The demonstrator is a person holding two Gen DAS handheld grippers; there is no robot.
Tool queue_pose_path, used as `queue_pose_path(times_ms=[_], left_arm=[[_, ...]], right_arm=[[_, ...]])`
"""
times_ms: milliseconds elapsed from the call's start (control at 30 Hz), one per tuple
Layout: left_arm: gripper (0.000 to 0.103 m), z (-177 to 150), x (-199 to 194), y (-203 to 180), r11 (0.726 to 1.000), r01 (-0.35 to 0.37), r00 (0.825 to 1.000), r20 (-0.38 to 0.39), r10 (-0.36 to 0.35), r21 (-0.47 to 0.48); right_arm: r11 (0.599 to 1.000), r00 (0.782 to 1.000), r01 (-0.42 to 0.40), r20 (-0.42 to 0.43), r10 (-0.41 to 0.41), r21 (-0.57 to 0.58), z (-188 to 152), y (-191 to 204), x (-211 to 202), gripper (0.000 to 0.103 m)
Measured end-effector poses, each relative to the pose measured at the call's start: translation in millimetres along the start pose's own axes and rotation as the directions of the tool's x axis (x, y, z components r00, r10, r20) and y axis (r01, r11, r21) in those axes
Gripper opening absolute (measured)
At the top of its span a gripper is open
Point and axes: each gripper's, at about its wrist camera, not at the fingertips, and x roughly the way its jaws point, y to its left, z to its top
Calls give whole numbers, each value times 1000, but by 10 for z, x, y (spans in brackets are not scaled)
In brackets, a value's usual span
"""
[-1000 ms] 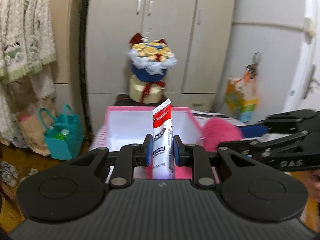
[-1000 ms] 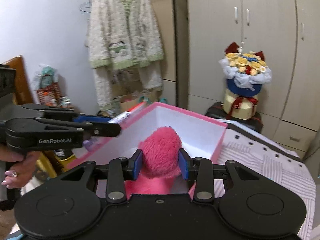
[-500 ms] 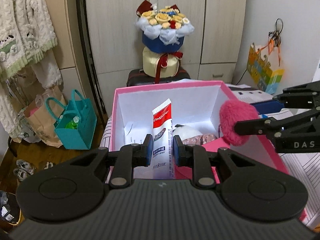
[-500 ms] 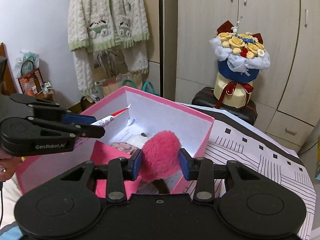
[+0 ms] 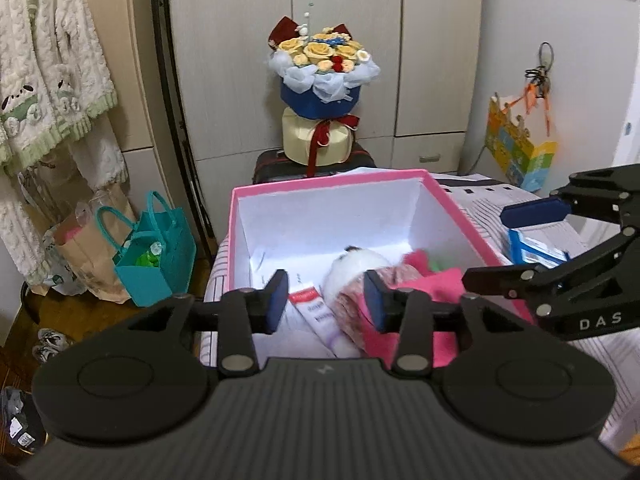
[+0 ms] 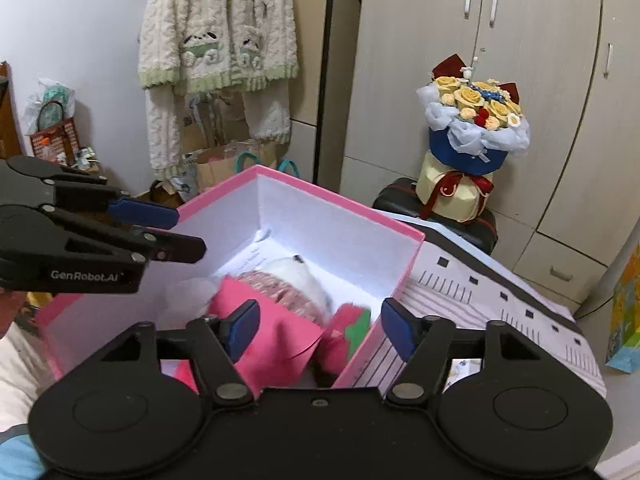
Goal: Organize soft objects
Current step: 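Lower the pompom and toothpaste into the box and open both tools, then withdraw both tools from the box and move toward the blue wipe pack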
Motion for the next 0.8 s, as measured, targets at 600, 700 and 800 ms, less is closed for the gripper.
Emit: queue_pose_path(times_ms=[600, 700, 800], left_arm=[[87, -212, -1025, -252, 993, 25, 998, 62, -32, 113], [97, -275, -1178, -302, 992, 28, 995, 90, -39, 122], [99, -354, -1296, -364, 990, 31, 993, 106, -46, 136]], right_arm=[[998, 999, -50, 11, 50, -31, -200, 408, -826, 88], [998, 999, -48, 16, 49, -48, -261, 486, -972, 88], [996, 998, -59, 12, 60, -68, -340, 549, -1116, 95]])
